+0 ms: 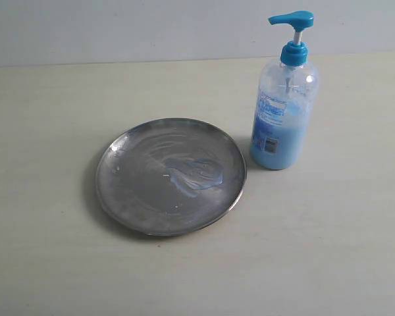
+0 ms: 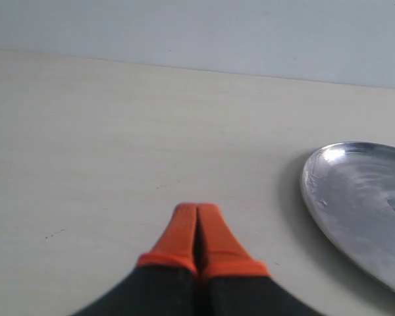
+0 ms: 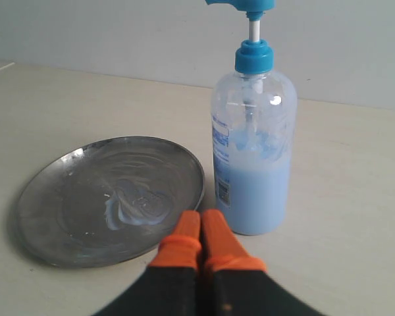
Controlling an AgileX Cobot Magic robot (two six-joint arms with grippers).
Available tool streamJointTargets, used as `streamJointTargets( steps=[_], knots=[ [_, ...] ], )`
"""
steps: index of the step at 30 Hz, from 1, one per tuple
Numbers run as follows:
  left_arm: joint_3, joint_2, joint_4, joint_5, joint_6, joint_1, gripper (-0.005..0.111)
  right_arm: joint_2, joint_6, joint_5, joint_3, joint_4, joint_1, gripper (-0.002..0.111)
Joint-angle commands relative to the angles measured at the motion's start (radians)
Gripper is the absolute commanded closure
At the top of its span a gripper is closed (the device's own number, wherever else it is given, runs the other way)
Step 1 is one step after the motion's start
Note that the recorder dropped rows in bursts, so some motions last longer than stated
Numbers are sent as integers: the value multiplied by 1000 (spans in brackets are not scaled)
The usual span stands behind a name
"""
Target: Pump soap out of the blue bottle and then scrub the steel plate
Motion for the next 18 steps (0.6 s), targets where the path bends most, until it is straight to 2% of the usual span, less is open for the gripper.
streamJointTargets(
  steps=[1,18],
  knots=[
    [2,-5,-6,-9,-3,1,106,2,1,-8,5,1,0,108],
    [2,-5,-6,-9,-3,1,106,2,1,-15,5,1,0,108]
  ],
)
